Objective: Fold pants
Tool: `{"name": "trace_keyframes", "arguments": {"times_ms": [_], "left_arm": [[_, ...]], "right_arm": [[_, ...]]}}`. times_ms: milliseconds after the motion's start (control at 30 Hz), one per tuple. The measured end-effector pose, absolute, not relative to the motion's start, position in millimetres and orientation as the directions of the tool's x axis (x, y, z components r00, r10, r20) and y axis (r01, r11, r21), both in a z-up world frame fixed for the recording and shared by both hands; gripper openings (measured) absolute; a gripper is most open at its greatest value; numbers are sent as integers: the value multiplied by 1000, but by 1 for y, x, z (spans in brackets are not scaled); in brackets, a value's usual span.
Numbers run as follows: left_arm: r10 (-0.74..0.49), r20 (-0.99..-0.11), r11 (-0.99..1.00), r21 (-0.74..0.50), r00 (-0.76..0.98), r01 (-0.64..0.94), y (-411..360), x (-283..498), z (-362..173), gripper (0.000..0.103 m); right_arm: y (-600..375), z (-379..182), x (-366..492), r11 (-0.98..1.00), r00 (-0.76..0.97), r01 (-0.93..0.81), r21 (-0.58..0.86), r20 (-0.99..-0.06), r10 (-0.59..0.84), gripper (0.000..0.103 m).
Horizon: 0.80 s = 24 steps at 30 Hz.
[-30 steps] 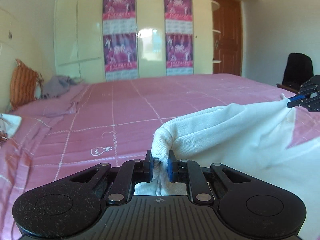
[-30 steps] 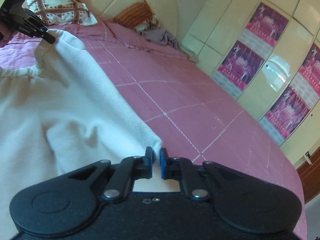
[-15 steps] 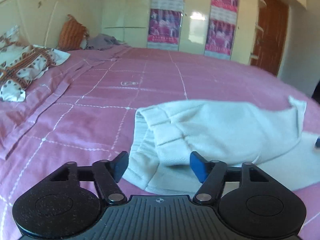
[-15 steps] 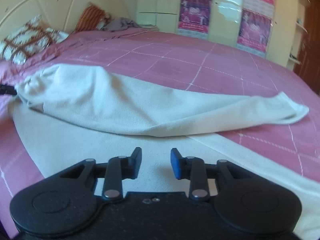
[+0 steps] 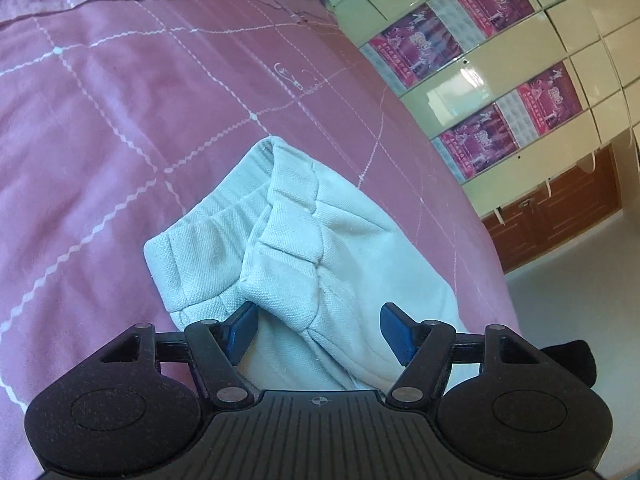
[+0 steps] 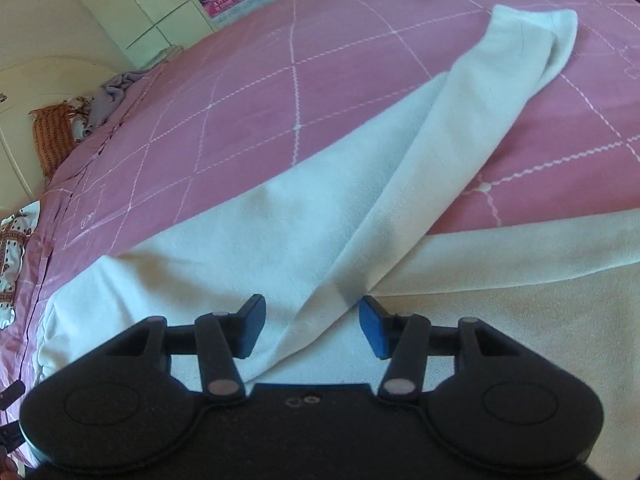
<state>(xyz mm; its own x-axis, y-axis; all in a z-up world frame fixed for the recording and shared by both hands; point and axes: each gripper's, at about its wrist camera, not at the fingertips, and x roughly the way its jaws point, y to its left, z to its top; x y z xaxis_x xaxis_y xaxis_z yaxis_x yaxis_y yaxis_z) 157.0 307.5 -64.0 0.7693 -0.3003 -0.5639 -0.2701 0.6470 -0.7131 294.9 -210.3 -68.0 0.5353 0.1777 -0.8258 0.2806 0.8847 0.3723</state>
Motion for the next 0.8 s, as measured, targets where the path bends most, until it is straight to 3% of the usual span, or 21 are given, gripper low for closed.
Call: {"name": "trace_keyframes", "arguments": {"times_ms": [67,100,133,167,300,433,533,600,800], "left_arm": [[-295,-571,642,-712,766,-283,307,167,-73,49],[-292,-582,647,-704,759,-291,308,174,-78,23],[-298,-578,642,-710,760,-288,310,177,-80,18],[-302,-564,636,-720,769,-278,311,179,-79,18],[-317,-492,658,-729,811,-186,323,180,-51,17],[-336,-532,712,-684,778,-160,340,173,-41,17],[-327,-645,756,-617,690,-218,342,176,-67,17],[-333,-630,724,-647,702,-237,346,173,-76,17],[-290,-586,754,-627,757,-196,346,167,-41,17]], "right_arm": [[-212,-75,298,879,530,299,372,-831,171,46],[-214,-78,299,877,535,301,376,-828,171,40],[-214,-79,299,879,539,300,371,-826,164,17],[-217,-80,299,881,548,292,373,-820,166,7],[-231,-55,278,865,643,210,456,-731,229,6],[-222,-14,220,878,710,90,470,-649,275,6],[-208,-31,188,889,679,94,448,-682,272,6],[-203,-63,186,883,611,152,444,-744,269,6],[-206,-46,176,856,661,141,497,-691,292,6]]}}
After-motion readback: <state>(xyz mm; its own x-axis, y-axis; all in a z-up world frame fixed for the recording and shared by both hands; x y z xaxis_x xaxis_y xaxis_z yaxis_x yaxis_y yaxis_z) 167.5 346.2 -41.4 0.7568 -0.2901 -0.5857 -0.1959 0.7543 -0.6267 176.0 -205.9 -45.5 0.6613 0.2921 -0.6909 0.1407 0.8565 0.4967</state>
